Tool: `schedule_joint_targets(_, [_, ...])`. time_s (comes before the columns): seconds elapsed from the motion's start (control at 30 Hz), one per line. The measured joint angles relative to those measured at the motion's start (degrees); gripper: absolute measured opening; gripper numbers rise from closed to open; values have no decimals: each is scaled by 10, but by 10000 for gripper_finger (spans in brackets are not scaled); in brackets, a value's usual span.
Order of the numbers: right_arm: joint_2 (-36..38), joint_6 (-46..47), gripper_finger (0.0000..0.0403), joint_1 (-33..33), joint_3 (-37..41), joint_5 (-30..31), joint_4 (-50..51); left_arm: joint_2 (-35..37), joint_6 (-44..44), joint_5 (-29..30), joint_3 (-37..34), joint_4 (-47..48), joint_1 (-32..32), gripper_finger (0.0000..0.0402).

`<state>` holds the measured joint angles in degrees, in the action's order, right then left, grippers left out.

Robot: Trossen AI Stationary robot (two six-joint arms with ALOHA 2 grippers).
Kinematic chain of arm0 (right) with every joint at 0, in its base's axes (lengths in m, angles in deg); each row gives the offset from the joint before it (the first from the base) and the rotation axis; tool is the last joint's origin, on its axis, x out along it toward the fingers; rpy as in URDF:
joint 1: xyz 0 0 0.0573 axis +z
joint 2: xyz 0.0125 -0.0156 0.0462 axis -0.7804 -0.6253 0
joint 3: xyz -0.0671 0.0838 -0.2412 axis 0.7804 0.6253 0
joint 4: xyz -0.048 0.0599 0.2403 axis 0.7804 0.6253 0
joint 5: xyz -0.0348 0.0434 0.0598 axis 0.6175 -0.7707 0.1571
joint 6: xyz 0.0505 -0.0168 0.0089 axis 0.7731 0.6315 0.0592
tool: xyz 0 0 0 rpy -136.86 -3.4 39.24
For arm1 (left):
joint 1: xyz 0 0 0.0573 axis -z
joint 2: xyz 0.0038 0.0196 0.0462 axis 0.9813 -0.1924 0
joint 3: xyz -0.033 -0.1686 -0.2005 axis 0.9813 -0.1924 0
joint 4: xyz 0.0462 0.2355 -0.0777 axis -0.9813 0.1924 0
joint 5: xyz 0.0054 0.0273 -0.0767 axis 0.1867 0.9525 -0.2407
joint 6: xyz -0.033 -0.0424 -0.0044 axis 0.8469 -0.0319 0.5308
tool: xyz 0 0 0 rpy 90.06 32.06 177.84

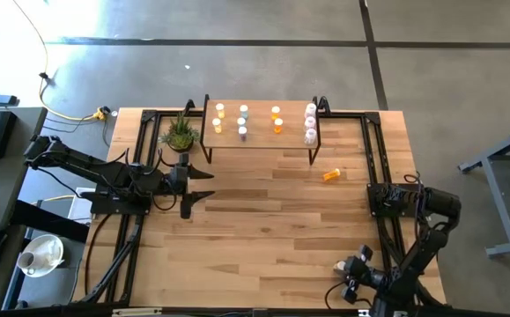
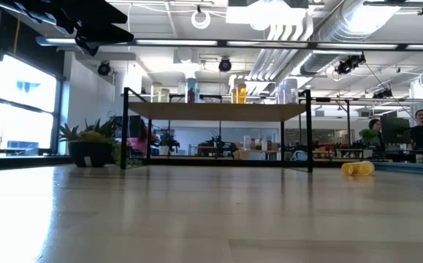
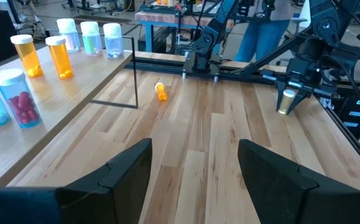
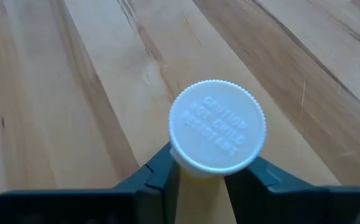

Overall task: Pick and place medicine bottles onto shelf by color
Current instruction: Put the yellow pill bottle on the shelf aligned with the other yellow pill bottles

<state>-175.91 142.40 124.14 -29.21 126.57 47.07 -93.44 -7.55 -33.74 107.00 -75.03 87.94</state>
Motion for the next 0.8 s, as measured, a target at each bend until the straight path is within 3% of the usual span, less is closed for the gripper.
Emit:
schedule_joint_targets(0.47, [0, 4, 88, -17, 0, 18, -17, 0, 0, 0, 0, 0, 0, 229])
schedule_joint_targets(0.8, [10, -106, 88, -87, -13, 15, -42, 0, 0, 0, 0, 0, 0, 229])
